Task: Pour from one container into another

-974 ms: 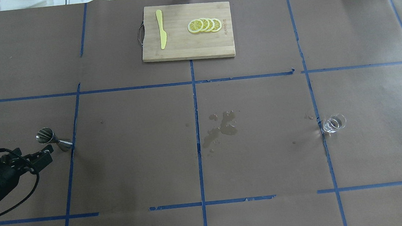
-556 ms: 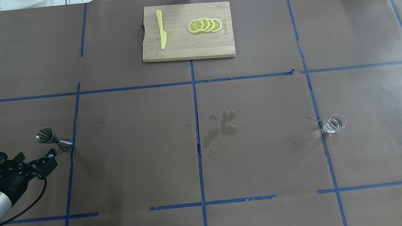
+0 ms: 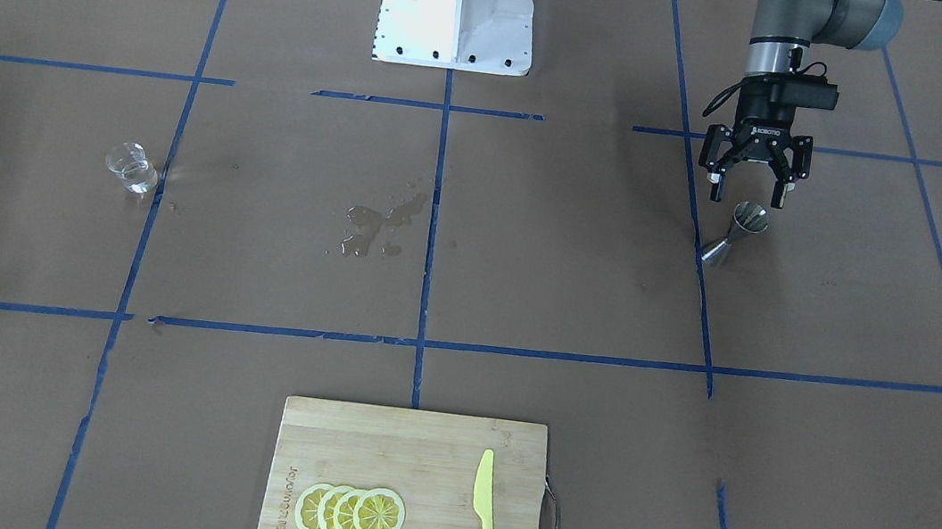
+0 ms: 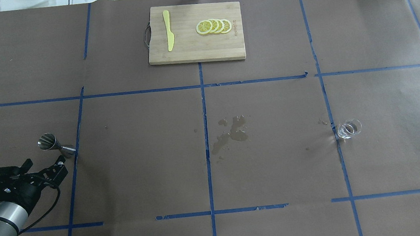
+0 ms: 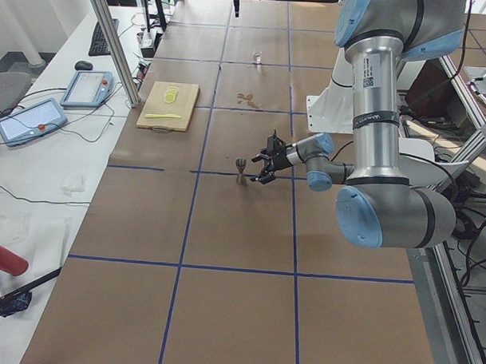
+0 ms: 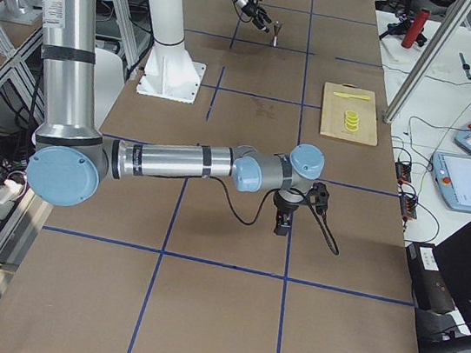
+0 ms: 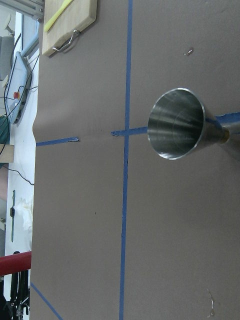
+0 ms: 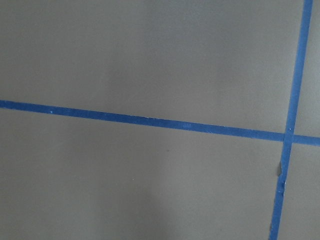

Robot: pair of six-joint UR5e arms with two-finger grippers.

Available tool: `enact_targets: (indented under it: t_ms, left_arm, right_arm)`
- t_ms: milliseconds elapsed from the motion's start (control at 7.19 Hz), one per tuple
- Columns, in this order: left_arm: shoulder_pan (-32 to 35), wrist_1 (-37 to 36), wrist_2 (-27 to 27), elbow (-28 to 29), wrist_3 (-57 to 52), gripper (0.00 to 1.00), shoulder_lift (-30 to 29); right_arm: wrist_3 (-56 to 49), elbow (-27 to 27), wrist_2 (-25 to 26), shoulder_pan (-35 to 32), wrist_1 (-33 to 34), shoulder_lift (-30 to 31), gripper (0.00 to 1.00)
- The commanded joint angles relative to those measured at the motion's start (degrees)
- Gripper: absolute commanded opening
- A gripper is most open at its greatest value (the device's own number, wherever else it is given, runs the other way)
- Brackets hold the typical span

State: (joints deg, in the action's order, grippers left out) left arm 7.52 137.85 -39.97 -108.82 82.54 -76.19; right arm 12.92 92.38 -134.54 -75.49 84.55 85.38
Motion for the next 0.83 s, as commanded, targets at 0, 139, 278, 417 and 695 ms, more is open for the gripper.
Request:
enact_targets:
  t_ms: [0, 139, 278, 417, 695]
  left_arm:
    - [-0.05, 0.14, 4.08, 4.13, 0.08, 0.99, -3.35]
    - [-0.05, 0.14, 4.46, 5.36, 0.08, 0.99, -3.61]
    - [-0.05, 0.32, 7.33, 6.68, 0.08, 0.99, -4.57]
    - [-0.05, 0.32, 7.79, 7.04, 0.08, 0.99, -4.67]
    - [-0.23, 0.32, 8.59, 8.53, 0.08, 0.99, -5.11]
  right_arm:
    - [0.0, -0.18, 0.07, 0.07, 0.0, -0.04, 1.0]
    - [0.0, -0.27, 0.07, -0.01, 0.0, -0.04, 1.0]
    - [0.0, -0.18, 0.07, -0.01, 0.0, -0.13, 1.0]
    - [0.0, -0.18, 0.07, -0.01, 0.0, -0.21, 1.0]
    - [0.0, -0.27, 0.07, -0.01, 0.0, -0.21, 1.0]
